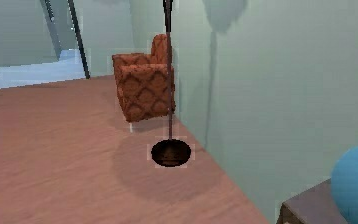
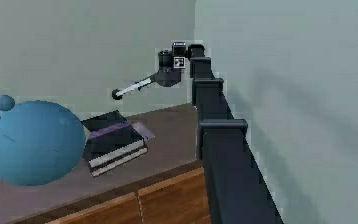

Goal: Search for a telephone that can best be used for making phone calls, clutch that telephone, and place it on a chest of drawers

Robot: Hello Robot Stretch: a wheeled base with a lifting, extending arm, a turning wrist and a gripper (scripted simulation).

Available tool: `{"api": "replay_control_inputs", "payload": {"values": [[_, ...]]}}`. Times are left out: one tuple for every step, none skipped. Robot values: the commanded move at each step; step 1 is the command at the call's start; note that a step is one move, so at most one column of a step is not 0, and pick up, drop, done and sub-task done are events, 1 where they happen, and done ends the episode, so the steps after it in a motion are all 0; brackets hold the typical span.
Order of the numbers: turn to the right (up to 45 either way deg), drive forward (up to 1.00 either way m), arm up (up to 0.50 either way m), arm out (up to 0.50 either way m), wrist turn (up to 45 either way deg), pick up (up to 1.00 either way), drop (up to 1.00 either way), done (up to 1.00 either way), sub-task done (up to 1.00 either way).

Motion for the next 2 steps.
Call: {"api": "replay_control_inputs", "payload": {"values": [[0.0, 0.0, 0.0, -0.1, 0.0, 0.0, 0.0, 0.0, 0.0], [0.0, 0.0, 0.0, 0.0, 0.0, 0.0, 0.0, 1.0, 0.0]]}}
